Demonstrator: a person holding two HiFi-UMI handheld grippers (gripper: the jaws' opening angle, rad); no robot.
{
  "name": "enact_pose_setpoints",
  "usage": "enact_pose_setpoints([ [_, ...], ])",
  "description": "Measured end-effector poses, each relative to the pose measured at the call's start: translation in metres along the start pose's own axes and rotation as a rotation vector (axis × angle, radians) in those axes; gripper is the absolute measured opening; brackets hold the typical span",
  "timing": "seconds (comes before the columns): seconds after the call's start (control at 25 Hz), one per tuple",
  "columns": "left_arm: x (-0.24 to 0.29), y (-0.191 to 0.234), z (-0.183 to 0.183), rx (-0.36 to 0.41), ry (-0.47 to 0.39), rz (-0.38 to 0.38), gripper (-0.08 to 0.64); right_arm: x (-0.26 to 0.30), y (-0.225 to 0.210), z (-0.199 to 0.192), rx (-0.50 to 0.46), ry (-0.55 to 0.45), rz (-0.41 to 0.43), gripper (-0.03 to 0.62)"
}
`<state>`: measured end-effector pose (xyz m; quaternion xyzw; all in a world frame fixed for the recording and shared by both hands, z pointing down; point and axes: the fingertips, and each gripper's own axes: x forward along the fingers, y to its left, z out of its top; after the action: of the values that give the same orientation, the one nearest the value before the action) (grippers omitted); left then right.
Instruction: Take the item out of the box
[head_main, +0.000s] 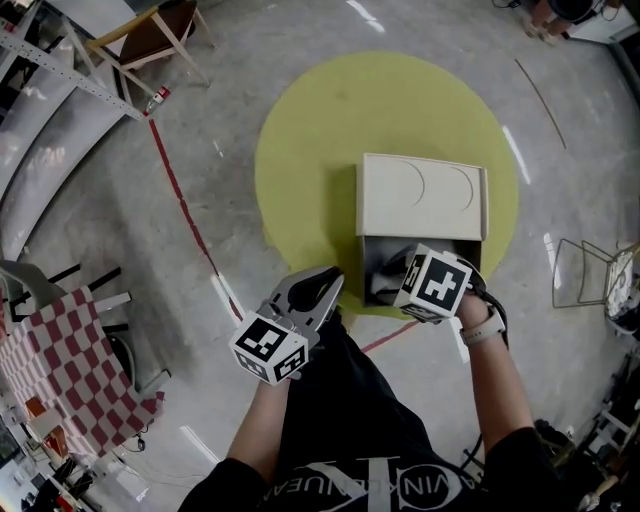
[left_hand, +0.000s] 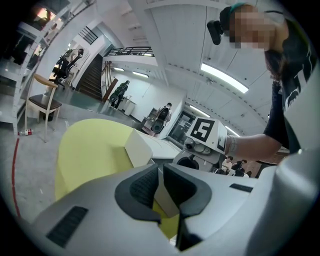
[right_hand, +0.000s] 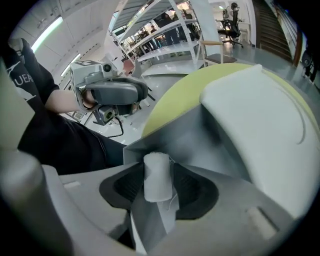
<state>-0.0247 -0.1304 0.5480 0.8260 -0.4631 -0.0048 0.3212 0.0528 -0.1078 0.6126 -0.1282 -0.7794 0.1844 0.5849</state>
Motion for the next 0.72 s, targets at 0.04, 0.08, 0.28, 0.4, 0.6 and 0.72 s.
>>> enact_pose_setpoints([
  [0.04, 0.0, 0.001, 0.0, -0.004, -0.003, 0.001, 0.034, 0.001, 0.0, 0.0, -0.008, 0.01, -0.006, 0.169],
  [0.08, -0.001, 0.001, 0.0, -0.007, -0.005, 0.002, 0.034, 0.003, 0.0, 0.001, -0.018, 0.022, -0.014, 0.169],
  [0.28, -0.002, 0.004, -0.001, -0.013, -0.007, 0.002, 0.034, 0.012, -0.003, 0.0, -0.064, 0.061, -0.053, 0.169],
  [0.4, -0.002, 0.005, -0.003, -0.017, -0.006, 0.003, 0.034, 0.012, -0.004, 0.001, -0.072, 0.047, -0.054, 0.169],
  [0.6, -0.001, 0.005, -0.003, -0.022, 0.002, -0.009, 0.034, 0.007, -0.005, 0.001, -0.036, 0.009, -0.075, 0.169],
  [0.72, -0.001, 0.004, -0.003, -0.022, 0.006, -0.018, 0.034, 0.001, -0.006, 0.0, -0.008, -0.029, -0.103, 0.169],
])
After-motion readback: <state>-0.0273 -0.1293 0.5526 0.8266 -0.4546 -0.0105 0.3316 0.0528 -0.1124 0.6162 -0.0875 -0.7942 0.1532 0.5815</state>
